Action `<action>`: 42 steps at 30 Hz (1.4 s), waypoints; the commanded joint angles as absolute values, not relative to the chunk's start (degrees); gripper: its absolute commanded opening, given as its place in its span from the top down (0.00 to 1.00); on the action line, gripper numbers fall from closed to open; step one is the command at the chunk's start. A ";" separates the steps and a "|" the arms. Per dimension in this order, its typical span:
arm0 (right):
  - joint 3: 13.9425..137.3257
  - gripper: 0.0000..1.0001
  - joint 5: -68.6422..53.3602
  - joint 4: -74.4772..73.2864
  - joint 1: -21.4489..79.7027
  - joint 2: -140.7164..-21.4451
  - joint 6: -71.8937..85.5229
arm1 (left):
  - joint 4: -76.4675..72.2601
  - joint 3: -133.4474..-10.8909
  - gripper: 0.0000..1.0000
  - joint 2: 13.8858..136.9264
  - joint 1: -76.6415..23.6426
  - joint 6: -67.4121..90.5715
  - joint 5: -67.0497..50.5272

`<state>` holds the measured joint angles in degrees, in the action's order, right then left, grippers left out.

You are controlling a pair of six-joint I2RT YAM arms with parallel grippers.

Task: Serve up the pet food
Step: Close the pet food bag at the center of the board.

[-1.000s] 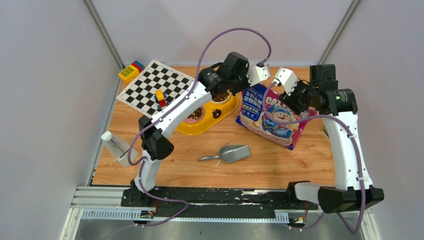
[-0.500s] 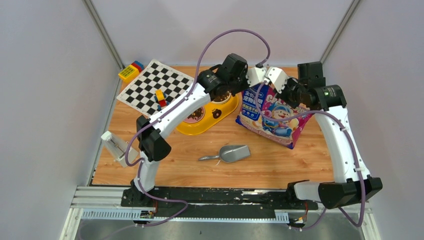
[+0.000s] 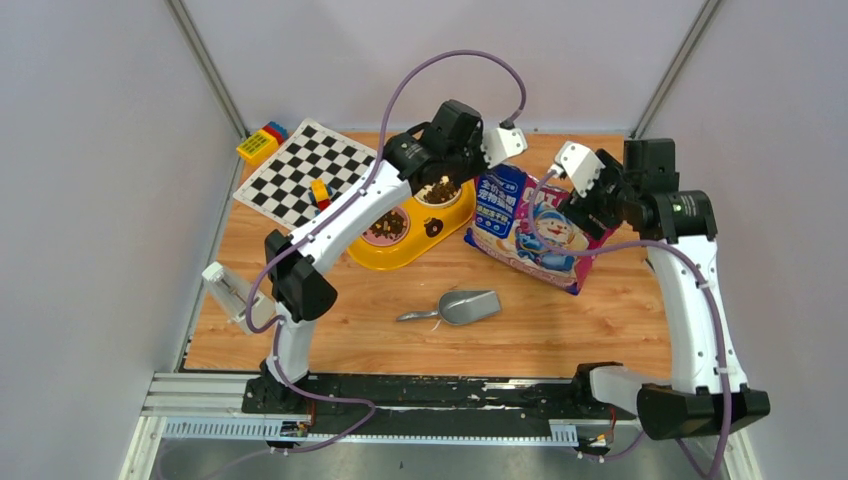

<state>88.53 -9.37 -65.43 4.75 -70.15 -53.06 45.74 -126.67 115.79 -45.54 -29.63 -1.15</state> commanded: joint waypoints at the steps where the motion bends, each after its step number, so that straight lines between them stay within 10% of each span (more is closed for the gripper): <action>1: 84.12 0.28 -6.11 -66.00 4.34 -64.59 -55.65 | 41.11 -127.74 1.00 107.80 -42.64 -29.09 1.91; 3: 83.35 0.43 -5.74 -65.92 2.93 -64.39 -56.24 | 41.10 -127.89 1.00 107.90 -42.63 -29.29 1.70; 5: 83.79 0.91 -5.61 -65.69 1.68 -65.04 -56.11 | 41.36 -128.40 1.00 108.09 -42.63 -29.35 1.39; 6: 84.57 1.00 -5.92 -65.66 1.16 -65.57 -55.61 | 41.56 -128.82 1.00 108.15 -42.63 -29.35 1.38; 15: 88.92 1.00 -8.98 -64.15 -2.41 -66.40 -55.50 | 43.96 -129.90 0.93 107.12 -42.58 -32.13 -1.86; 19: 88.43 1.00 -9.65 -62.86 -2.46 -66.19 -54.71 | 47.73 -133.26 0.26 106.44 -42.61 -34.80 -12.68; 23: 88.75 1.00 -10.29 -61.60 -2.37 -65.34 -53.82 | 53.12 -139.45 0.02 108.90 -42.61 -39.06 -22.66; 42: 83.65 1.00 -15.97 -61.85 -1.07 -57.38 -50.19 | 56.29 -144.73 0.00 118.99 -42.28 -46.91 -30.33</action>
